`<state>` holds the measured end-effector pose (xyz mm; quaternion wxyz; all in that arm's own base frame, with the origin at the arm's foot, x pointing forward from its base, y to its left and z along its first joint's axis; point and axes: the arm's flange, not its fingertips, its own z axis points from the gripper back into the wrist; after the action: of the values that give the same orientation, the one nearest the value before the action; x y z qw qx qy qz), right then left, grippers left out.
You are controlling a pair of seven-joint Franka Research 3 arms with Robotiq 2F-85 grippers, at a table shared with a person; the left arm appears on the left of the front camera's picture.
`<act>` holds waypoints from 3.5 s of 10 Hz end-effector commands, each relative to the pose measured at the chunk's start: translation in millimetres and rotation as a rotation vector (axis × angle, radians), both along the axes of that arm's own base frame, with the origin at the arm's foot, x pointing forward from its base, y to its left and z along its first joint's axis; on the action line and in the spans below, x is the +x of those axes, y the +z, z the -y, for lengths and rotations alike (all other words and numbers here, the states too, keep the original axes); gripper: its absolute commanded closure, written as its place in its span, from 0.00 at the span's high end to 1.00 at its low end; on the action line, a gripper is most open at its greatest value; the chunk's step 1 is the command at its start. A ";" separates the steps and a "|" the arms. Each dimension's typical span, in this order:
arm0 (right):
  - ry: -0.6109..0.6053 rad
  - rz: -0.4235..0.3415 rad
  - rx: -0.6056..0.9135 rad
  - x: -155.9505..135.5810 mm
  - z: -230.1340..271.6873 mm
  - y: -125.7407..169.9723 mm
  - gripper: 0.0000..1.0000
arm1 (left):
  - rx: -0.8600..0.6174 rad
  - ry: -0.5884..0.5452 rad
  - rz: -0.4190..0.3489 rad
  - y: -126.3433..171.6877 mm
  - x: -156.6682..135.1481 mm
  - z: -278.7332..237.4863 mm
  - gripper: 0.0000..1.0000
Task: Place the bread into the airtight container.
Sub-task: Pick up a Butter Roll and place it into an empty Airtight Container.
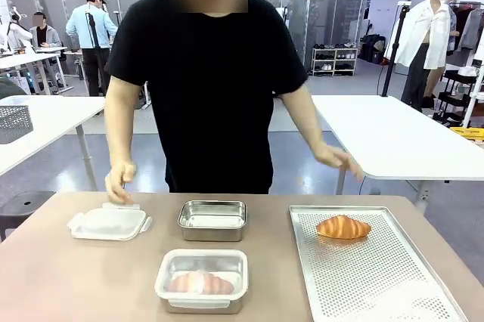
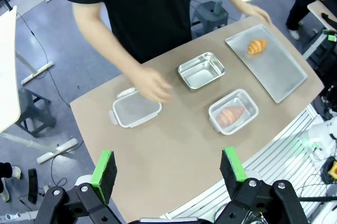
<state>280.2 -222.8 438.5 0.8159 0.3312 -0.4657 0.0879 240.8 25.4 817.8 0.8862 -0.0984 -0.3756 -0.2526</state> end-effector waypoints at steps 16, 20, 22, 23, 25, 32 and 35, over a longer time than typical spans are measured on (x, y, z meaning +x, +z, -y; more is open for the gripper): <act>0.837 0.315 -0.969 139.1 -181.3 88.5 1.00 | -0.001 -0.006 0.001 0.8 0.0 0.7 1.00; 1.066 0.153 -1.096 197.5 -244.8 25.9 1.00 | -0.001 -0.006 0.001 0.8 0.0 0.7 1.00; 1.079 0.098 -1.078 209.4 -256.8 -3.8 1.00 | -0.001 -0.006 0.001 0.8 0.0 0.7 1.00; 1.060 0.083 -1.100 212.2 -259.0 -13.5 1.00 | -0.001 -0.006 0.001 0.8 0.0 0.7 1.00; 1.095 0.121 -1.065 206.7 -253.9 -17.9 1.00 | -0.001 -0.006 0.001 0.8 0.0 0.7 1.00; 1.016 -0.001 -1.129 260.2 -280.8 -55.2 1.00 | -0.001 -0.006 0.001 0.8 0.0 0.7 1.00; 1.040 -0.058 -1.139 284.6 -286.7 -82.1 1.00 | -0.001 -0.006 0.001 0.8 0.0 0.7 1.00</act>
<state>553.1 64.6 350.8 0.7161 0.0453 -0.1332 0.6837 240.8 25.4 817.8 0.8864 -0.0983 -0.3755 -0.2524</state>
